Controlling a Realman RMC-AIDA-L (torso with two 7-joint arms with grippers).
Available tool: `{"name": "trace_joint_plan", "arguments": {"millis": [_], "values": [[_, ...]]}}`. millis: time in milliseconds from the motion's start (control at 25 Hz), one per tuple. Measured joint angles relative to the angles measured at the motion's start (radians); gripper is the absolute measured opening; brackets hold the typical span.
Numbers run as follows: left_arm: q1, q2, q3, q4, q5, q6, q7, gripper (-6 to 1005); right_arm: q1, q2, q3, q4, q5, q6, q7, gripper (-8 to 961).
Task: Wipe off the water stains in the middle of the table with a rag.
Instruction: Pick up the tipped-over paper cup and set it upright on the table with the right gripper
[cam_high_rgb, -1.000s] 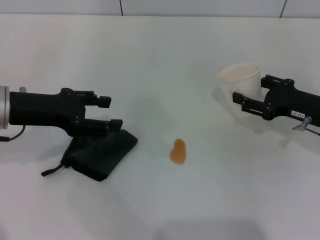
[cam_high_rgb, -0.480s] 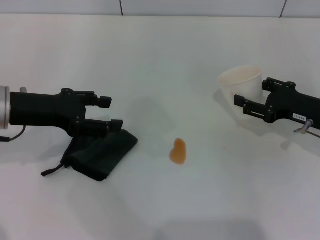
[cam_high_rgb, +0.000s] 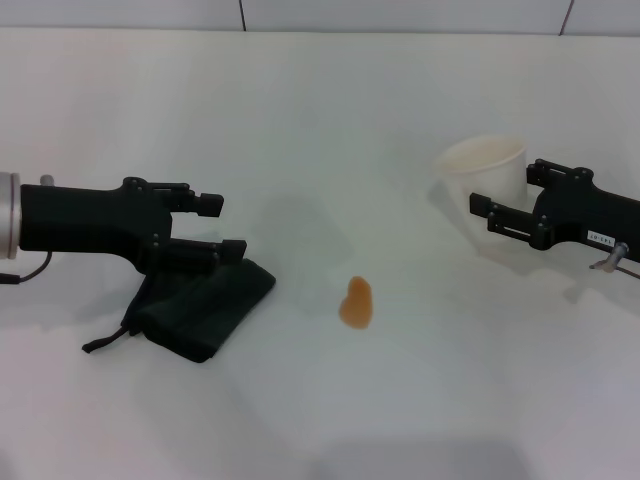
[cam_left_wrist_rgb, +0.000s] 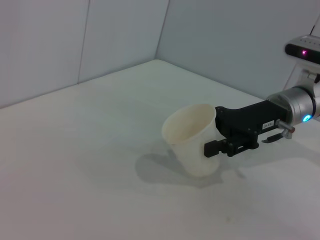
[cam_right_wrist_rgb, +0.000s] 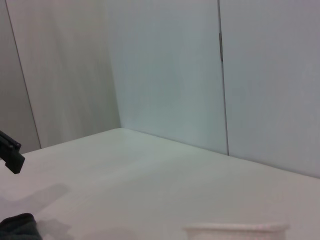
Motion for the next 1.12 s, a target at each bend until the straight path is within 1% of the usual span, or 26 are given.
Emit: {"name": "trace_joint_plan", "arguments": {"millis": [840,1120], "values": [[-0.005,0.003,0.000,0.000,0.000,-0.001,-0.002,787,-0.014,-0.002,0.002,0.000,0.003,-0.008,-0.002,674],[-0.007,0.003,0.000,0.000,0.001,-0.001,-0.003,787,-0.022,-0.002,0.002,0.000,0.010,-0.007,-0.002,704]]}}
